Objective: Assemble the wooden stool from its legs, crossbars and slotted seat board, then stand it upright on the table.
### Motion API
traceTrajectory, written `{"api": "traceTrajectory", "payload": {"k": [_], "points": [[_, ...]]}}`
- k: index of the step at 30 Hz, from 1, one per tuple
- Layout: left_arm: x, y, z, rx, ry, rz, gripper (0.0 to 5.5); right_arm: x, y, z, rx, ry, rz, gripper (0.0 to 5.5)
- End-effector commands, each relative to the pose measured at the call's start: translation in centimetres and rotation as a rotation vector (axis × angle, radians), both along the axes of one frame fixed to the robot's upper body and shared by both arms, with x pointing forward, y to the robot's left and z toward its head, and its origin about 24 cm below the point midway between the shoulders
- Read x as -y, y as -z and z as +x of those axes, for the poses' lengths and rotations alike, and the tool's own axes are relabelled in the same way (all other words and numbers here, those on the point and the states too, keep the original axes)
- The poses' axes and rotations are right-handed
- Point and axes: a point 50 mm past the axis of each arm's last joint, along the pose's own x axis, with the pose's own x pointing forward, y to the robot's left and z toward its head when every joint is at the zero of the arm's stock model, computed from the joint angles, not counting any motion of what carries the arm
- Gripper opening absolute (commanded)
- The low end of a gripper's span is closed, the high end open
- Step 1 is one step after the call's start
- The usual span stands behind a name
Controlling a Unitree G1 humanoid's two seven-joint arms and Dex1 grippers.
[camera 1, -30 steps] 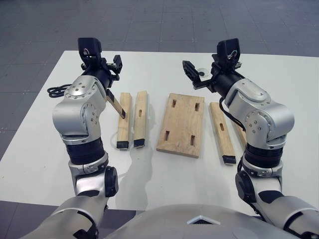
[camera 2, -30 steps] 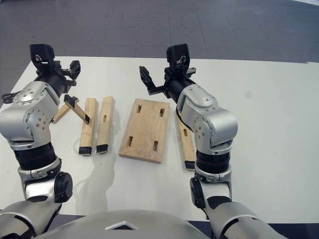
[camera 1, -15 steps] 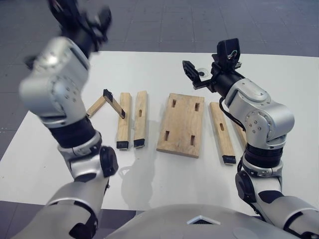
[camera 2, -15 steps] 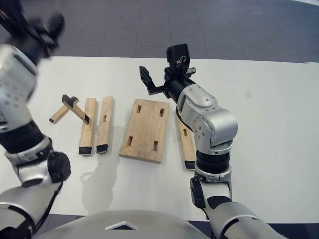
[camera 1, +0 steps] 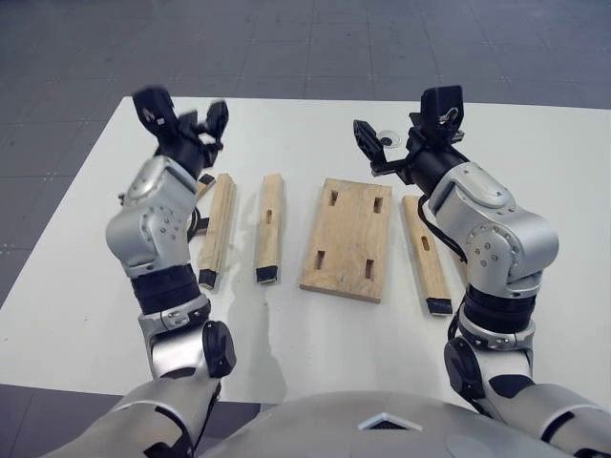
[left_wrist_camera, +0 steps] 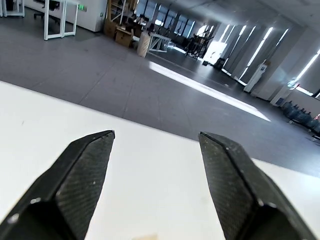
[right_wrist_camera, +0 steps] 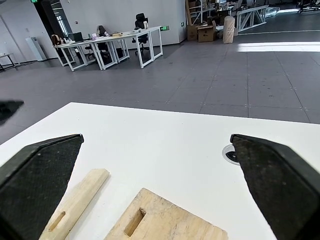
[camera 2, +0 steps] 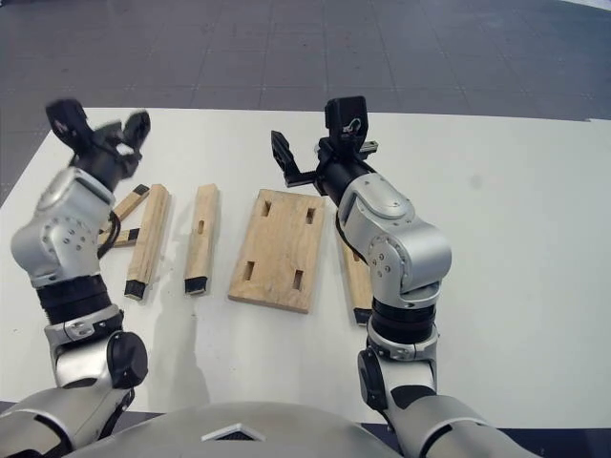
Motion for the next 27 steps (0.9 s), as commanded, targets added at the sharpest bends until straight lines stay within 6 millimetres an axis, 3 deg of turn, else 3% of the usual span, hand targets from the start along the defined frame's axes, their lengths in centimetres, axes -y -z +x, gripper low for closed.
{"api": "traceTrajectory", "payload": {"k": [1,4,7,9,19,23,27], "points": [[-0.4,-4.4,-1.9,0.005,-0.149,0.134,3.11,-0.1,-0.2,0.0,0.001,-0.019,-0.020,5.50],[1.0,-4.0,-5.5,-0.095,-0.206,0.219,3.11,0.2,-0.4,-0.1,0.008,-0.005,-0.024,5.50],[3.0,0.5,-9.1,-0.293,-0.167,0.221,3.11,0.5,-0.1,-0.3,-0.002,0.012,-0.023,5.50],[2.7,3.0,-10.8,-0.408,-0.182,0.246,3.11,0.5,0.0,-0.5,-0.006,0.013,-0.020,5.50],[0.2,9.1,-13.6,-0.687,-0.227,0.367,3.11,0.6,0.0,-0.4,-0.012,0.009,-0.031,5.50],[-1.1,10.5,-14.5,-0.724,-0.252,0.423,3.11,1.1,-0.1,-0.3,-0.009,0.025,-0.033,5.50],[-1.0,12.1,-14.8,-0.767,-0.199,0.409,3.11,1.1,-0.1,-0.4,-0.010,0.026,-0.032,5.50]]}}
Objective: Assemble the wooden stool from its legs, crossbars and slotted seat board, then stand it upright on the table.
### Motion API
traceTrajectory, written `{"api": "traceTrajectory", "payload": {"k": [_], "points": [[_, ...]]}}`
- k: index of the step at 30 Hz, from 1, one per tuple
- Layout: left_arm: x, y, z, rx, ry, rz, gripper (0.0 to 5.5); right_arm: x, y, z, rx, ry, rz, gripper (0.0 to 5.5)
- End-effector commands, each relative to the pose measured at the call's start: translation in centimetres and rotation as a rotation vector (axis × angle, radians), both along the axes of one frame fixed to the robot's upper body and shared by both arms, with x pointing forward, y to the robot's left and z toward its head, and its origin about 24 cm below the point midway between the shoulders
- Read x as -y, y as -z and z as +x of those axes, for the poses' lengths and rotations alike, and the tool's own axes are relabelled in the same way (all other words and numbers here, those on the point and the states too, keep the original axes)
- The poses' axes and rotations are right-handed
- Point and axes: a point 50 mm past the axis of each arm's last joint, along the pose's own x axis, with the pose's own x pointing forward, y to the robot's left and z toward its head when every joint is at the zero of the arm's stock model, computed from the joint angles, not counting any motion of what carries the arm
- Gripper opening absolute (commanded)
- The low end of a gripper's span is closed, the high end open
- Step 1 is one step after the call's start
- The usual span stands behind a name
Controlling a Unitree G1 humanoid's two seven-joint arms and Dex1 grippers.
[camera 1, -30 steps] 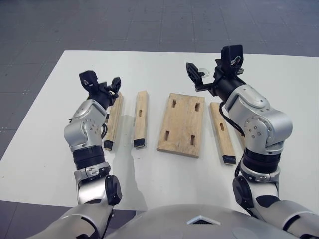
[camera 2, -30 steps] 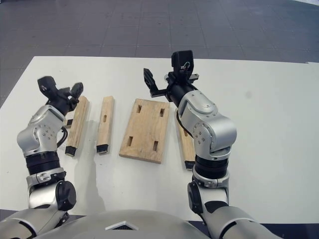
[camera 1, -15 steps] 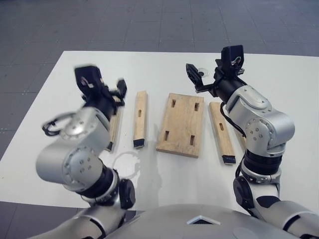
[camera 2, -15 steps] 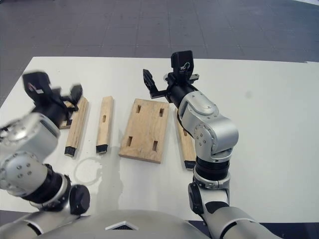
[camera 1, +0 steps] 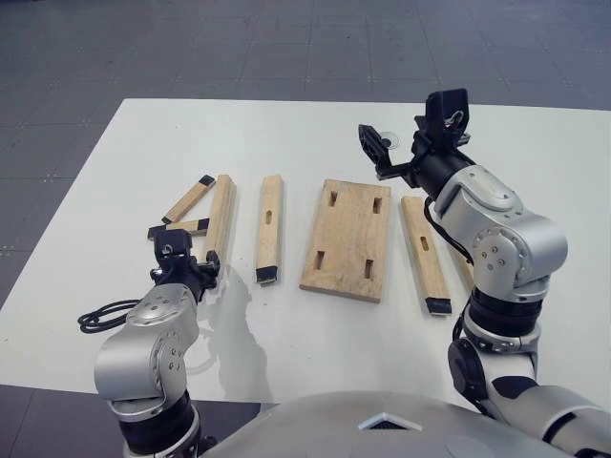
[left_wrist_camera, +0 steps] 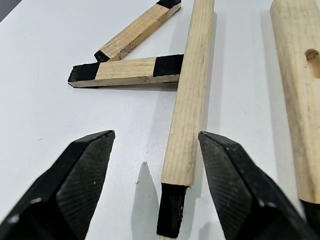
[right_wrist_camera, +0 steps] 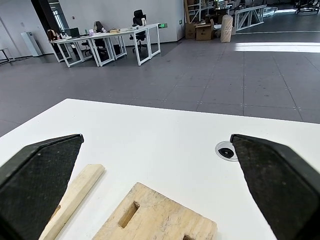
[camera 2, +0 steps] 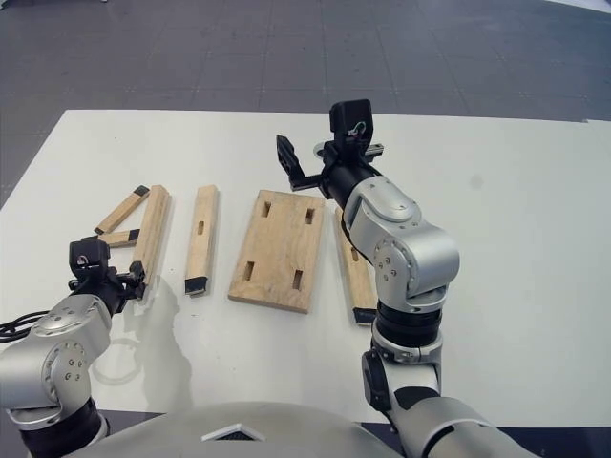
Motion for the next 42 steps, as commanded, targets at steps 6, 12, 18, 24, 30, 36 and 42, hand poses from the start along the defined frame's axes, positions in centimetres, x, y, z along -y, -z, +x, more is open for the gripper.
{"api": "traceTrajectory", "payload": {"k": [6,12,18,24,30,36,42], "points": [[-0.3,2.8,-1.0,-0.119,0.058,-0.068,3.11,-0.1,-0.2,-0.1,-0.010,-0.009,-0.007,5.50],[-1.4,4.4,-0.9,-0.141,0.047,-0.071,2.50,-0.1,-0.2,-0.1,-0.014,-0.014,-0.011,5.50],[-1.1,5.1,-0.3,-0.118,0.061,-0.092,1.64,-0.2,-0.2,-0.1,-0.016,-0.030,-0.017,5.50],[-0.5,5.1,0.3,-0.047,0.108,-0.118,1.06,-0.4,-0.2,-0.1,-0.018,-0.034,-0.017,5.50],[0.9,0.3,2.9,0.276,0.222,0.030,1.05,0.0,-0.5,0.3,-0.004,-0.028,-0.025,5.50],[3.5,-7.1,7.5,0.690,0.409,0.051,1.05,-0.2,-3.9,2.7,-0.088,-0.284,0.296,5.50],[5.7,-11.8,9.8,0.880,0.550,-0.066,1.05,1.1,-9.2,4.2,-0.158,-0.714,0.784,5.50]]}}
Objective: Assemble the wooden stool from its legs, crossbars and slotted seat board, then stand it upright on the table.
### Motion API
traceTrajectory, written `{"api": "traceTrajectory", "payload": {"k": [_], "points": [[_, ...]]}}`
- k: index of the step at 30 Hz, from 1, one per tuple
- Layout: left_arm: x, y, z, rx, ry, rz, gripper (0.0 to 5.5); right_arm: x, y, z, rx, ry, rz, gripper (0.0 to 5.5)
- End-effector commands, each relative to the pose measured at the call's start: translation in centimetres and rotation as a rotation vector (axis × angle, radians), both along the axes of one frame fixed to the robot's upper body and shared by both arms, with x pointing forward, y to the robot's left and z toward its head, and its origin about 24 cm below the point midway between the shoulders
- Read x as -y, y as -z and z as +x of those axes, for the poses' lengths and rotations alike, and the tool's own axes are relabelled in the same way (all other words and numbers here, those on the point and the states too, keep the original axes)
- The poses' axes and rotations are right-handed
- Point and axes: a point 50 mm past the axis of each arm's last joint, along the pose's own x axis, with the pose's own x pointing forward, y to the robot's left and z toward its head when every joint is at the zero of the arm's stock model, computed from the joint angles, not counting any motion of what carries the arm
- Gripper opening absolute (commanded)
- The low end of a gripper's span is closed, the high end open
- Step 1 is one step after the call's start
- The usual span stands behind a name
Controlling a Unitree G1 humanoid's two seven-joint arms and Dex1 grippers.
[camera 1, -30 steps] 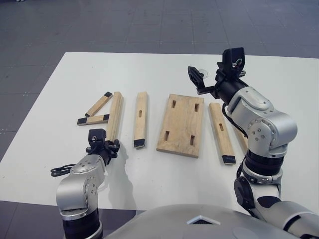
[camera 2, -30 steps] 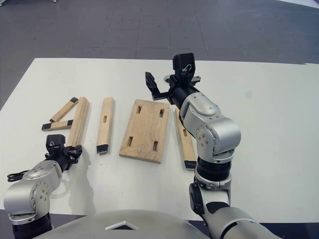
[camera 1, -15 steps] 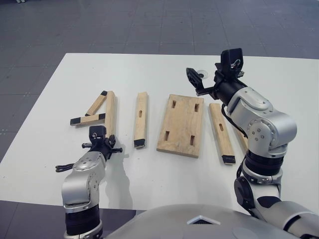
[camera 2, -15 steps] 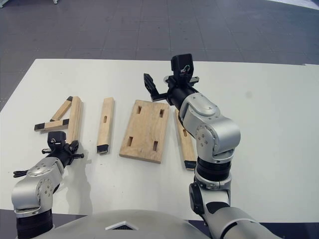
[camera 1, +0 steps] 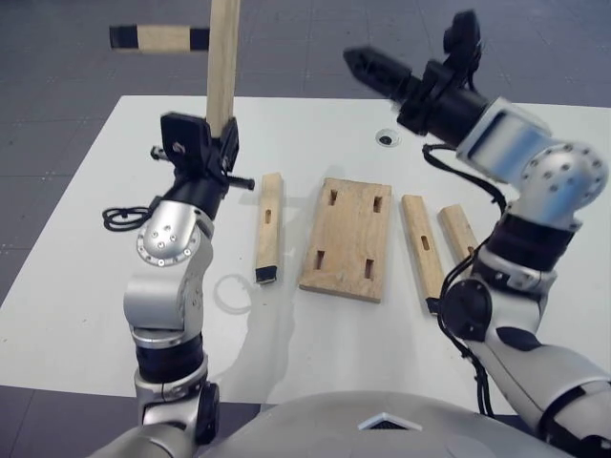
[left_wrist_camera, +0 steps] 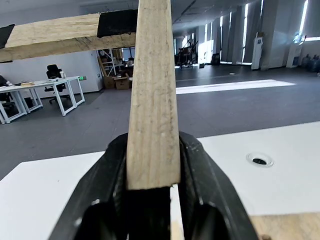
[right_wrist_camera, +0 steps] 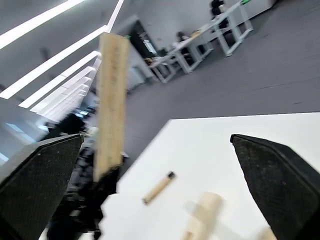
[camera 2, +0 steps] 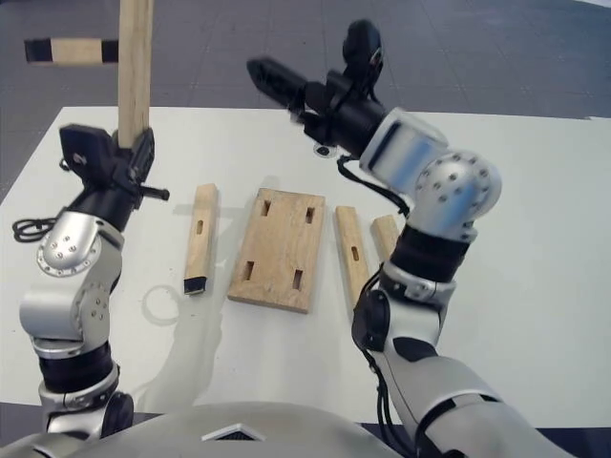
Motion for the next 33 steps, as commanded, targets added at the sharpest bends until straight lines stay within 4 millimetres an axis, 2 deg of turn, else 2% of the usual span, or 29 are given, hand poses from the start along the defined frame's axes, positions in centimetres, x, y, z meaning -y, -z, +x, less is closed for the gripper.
{"api": "traceTrajectory", "payload": {"k": [1,6,9,29,33], "points": [[1.9,-2.4,0.8,0.087,0.131,-0.036,1.05,0.5,-3.1,0.2,0.019,-0.173,0.126,5.50],[5.0,-4.0,1.1,0.122,0.295,-0.013,1.05,0.0,-3.8,0.6,-0.006,-0.228,0.073,5.50],[6.0,-4.4,1.2,0.139,0.356,0.052,1.05,-0.3,-4.2,1.1,-0.004,-0.213,0.038,5.50],[7.4,-4.4,0.8,0.145,0.463,0.151,1.05,-0.5,-3.6,2.4,-0.031,-0.195,-0.049,5.50],[7.3,-4.2,0.7,0.134,0.467,0.160,1.05,-0.6,-3.4,2.5,-0.048,-0.208,-0.049,4.74]]}}
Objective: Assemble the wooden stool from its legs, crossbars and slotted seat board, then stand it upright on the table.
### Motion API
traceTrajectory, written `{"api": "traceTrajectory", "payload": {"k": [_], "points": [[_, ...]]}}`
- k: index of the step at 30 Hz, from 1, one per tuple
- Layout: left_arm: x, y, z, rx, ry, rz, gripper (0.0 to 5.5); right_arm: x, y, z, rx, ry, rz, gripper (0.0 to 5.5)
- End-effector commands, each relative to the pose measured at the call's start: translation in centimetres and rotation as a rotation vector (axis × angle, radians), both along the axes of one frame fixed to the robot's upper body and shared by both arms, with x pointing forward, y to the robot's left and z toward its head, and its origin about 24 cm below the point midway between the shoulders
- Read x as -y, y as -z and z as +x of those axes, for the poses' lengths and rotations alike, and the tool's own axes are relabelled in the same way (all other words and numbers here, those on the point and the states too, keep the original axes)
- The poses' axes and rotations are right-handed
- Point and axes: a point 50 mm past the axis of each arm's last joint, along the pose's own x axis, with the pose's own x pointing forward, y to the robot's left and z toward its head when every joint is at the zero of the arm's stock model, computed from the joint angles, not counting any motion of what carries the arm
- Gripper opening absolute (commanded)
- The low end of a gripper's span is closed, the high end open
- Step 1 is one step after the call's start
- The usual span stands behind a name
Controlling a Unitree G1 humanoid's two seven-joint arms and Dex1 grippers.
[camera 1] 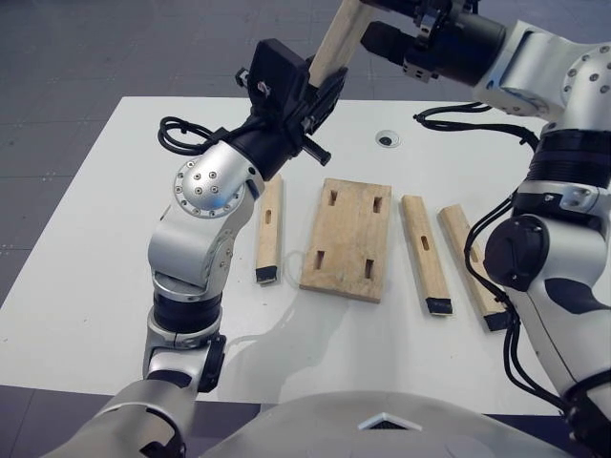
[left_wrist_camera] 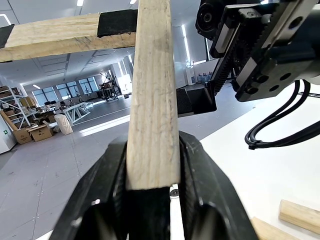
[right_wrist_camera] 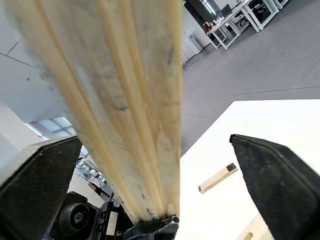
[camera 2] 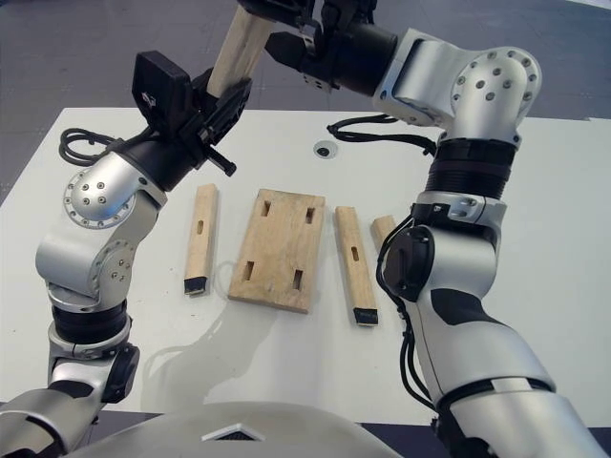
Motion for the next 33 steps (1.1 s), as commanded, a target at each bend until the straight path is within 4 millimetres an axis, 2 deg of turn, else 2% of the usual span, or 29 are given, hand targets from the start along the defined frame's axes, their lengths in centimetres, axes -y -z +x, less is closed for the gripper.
{"api": "traceTrajectory", "payload": {"k": [1,14,19,25,26,33], "points": [[-0.1,-0.6,-0.1,0.036,0.009,0.020,1.05,-0.1,-0.7,0.0,0.013,-0.012,-0.016,4.51],[-0.9,0.5,0.1,0.023,0.019,0.098,1.05,-0.3,0.3,-0.3,-0.041,-0.055,-0.073,2.10],[-1.9,1.3,0.3,0.024,0.004,0.141,1.05,0.3,0.7,-0.2,-0.067,-0.049,-0.102,2.04],[-2.1,1.8,0.3,0.019,-0.007,0.151,1.05,0.5,1.0,-0.1,-0.067,-0.042,-0.118,2.03],[-2.0,1.7,0.2,0.011,0.007,0.139,1.41,0.5,1.1,-0.1,-0.067,-0.037,-0.120,2.03],[-1.1,0.7,-0.8,-0.045,0.100,0.072,2.57,1.6,1.9,0.7,-0.072,0.038,-0.137,2.03]]}}
